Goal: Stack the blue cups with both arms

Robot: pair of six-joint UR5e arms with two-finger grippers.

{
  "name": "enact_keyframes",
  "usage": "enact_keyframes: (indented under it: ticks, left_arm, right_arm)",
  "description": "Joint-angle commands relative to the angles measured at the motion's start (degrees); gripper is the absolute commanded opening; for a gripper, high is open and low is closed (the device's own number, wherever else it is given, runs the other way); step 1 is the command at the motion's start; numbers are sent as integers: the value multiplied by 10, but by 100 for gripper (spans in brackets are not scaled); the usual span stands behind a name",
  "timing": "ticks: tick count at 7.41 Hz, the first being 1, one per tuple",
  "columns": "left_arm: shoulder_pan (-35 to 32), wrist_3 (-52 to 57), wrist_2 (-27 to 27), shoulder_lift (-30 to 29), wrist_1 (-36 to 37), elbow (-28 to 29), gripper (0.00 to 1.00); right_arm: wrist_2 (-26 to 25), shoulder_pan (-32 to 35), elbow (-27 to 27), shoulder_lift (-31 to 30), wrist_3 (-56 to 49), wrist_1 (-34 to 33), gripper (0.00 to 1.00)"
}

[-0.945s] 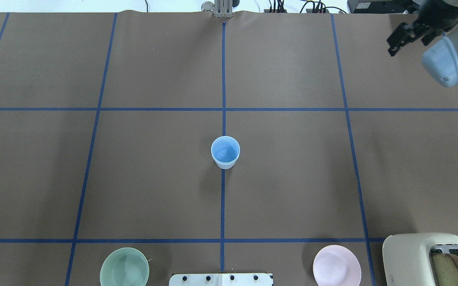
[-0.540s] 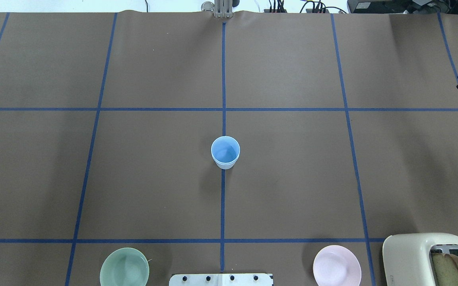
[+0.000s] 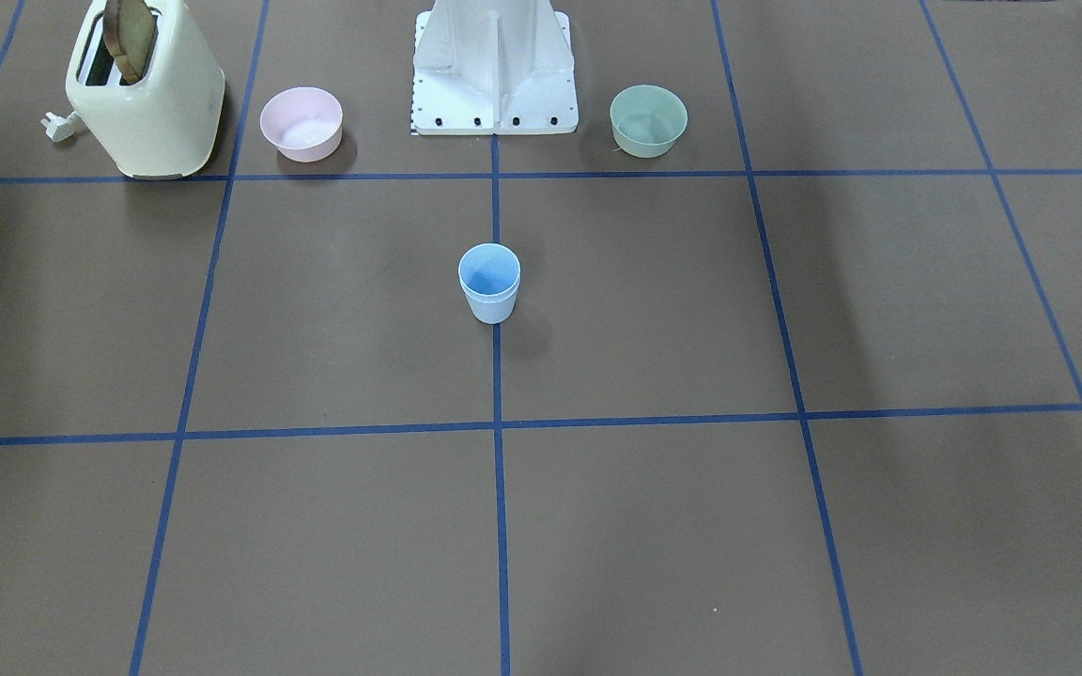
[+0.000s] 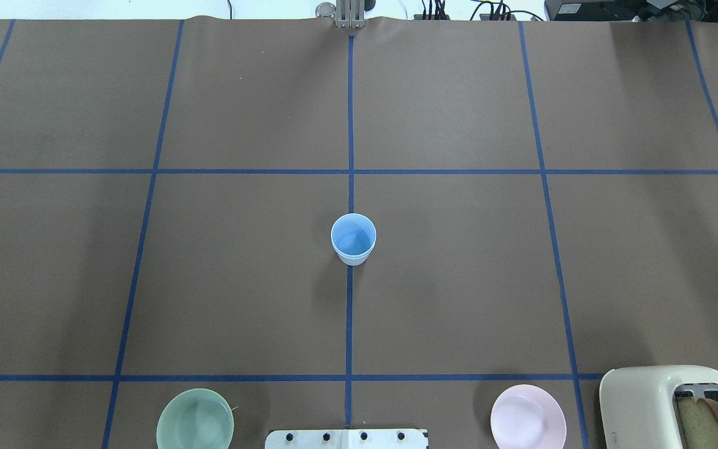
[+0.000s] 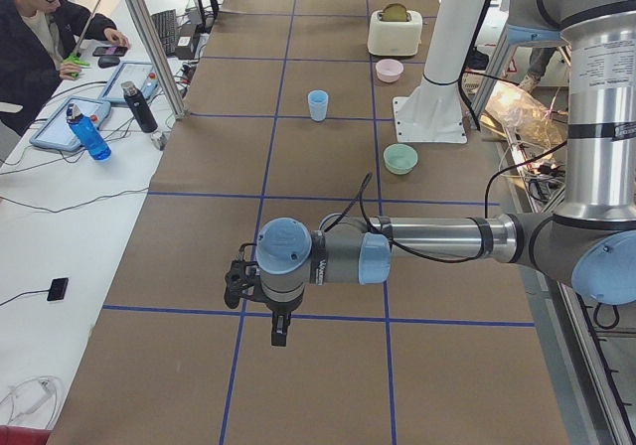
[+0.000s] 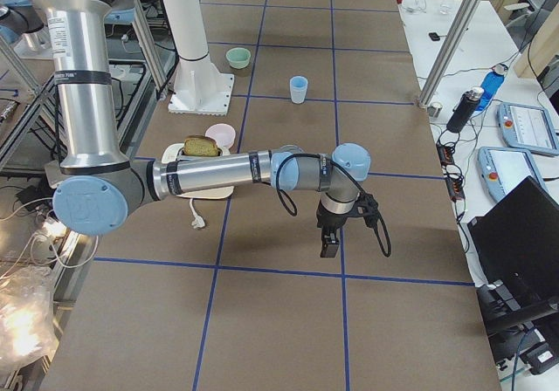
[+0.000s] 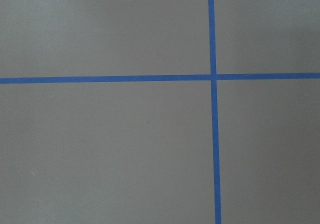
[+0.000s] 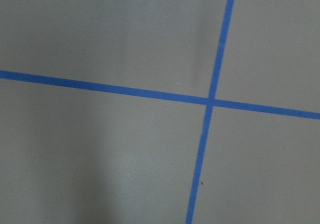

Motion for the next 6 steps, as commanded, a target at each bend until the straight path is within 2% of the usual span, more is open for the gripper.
enact_keyframes:
  ticks: [1, 6]
  left_arm:
    - [0, 4, 0, 0, 0, 5, 98]
    - [0, 6, 2, 1, -2, 3, 98]
  right_arm:
    - [0, 27, -2, -19, 3, 0, 100]
    - [0, 32, -2, -20, 5, 0, 100]
